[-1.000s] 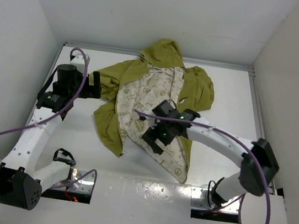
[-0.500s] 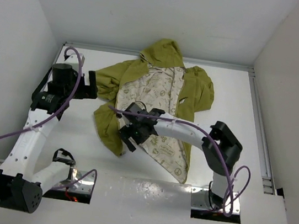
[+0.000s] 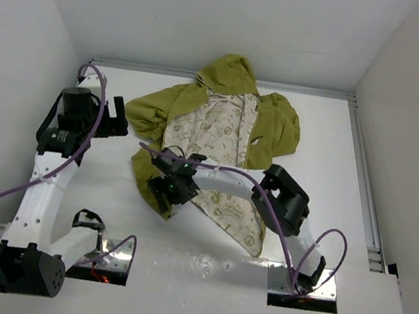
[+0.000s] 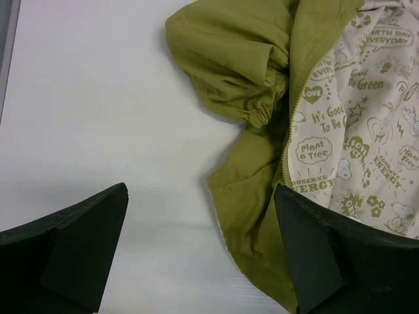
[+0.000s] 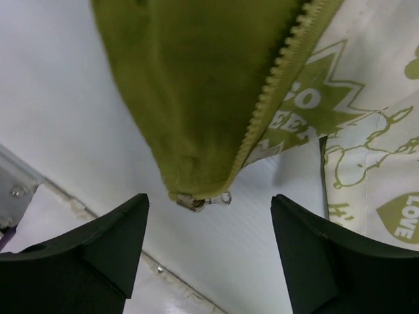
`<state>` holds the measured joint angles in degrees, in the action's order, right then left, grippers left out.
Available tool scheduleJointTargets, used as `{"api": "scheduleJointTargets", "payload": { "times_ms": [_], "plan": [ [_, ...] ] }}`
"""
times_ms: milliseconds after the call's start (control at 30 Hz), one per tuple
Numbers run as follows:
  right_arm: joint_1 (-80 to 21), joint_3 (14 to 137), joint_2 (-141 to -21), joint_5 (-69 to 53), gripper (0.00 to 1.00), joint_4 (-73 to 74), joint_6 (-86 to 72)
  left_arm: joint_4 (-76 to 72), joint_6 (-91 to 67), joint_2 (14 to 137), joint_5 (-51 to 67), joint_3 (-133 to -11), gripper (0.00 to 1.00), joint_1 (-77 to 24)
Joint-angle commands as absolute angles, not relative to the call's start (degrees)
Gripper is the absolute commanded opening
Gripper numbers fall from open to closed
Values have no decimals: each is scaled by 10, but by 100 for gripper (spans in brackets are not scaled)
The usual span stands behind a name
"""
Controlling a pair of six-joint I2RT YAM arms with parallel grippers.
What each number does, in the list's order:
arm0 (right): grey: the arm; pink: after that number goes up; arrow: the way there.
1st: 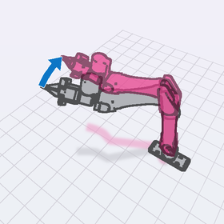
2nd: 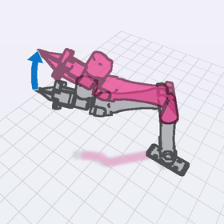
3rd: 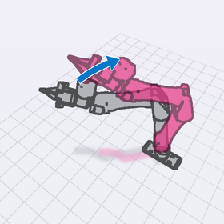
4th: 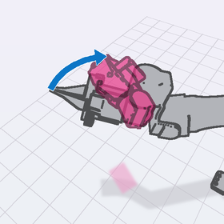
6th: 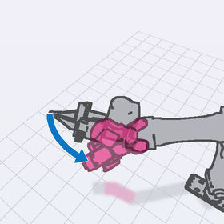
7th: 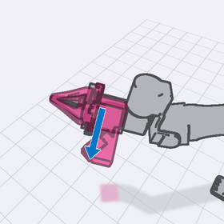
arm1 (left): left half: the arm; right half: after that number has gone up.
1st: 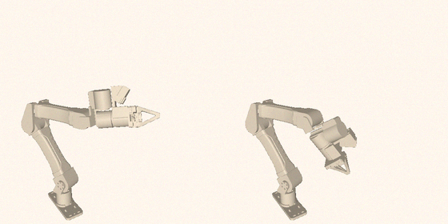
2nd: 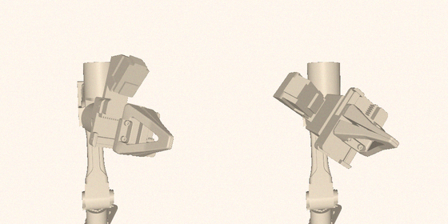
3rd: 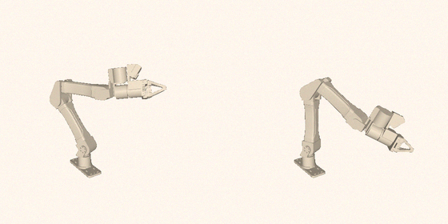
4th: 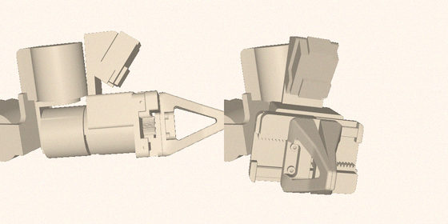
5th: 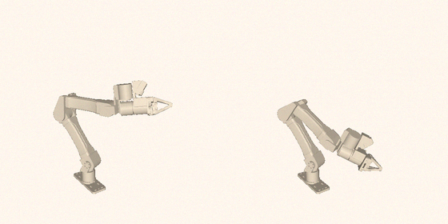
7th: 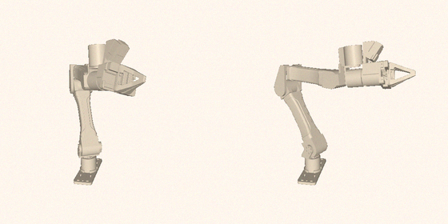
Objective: Zip up the jacket
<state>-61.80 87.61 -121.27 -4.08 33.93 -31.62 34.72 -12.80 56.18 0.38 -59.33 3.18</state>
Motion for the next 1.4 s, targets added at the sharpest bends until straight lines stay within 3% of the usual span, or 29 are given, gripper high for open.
{"api": "scheduleJointTargets", "payload": {
  "times_ms": [0,100,367,500,533,567,600,667,833,1033,1233,1267,1367],
  "plan": [
    [-604,896,-1226,-53,74,332,-356,352,-138,559,31,-618,100,49],
    [-597,908,-1243,-57,69,332,-361,352,-138,559,37,-618,100,55],
    [-586,905,-1259,-105,42,317,-382,352,-133,564,42,-623,100,61],
    [-582,889,-1253,-120,37,307,-379,352,-127,570,47,-623,100,66],
    [-582,886,-1248,-121,32,302,-376,352,-127,576,47,-618,100,66],
    [-580,875,-1247,-126,18,296,-375,352,-122,576,54,-618,100,66],
    [-577,871,-1245,-131,9,290,-368,352,-122,576,64,-618,100,66],
    [-570,863,-1234,-138,0,280,-354,352,-108,576,83,-612,100,71],
    [-530,821,-1163,-218,0,241,-305,346,-50,549,232,-574,100,83],
    [-470,758,-1056,-372,0,64,-284,378,22,542,455,-539,100,77],
    [-427,702,-1050,-505,0,-186,-432,404,59,577,562,-545,100,77],
    [-428,685,-1053,-509,0,-295,-501,404,59,585,567,-545,100,77],
    [-423,675,-1070,-518,0,-384,-575,404,59,585,626,-526,98,83]
  ]
}}
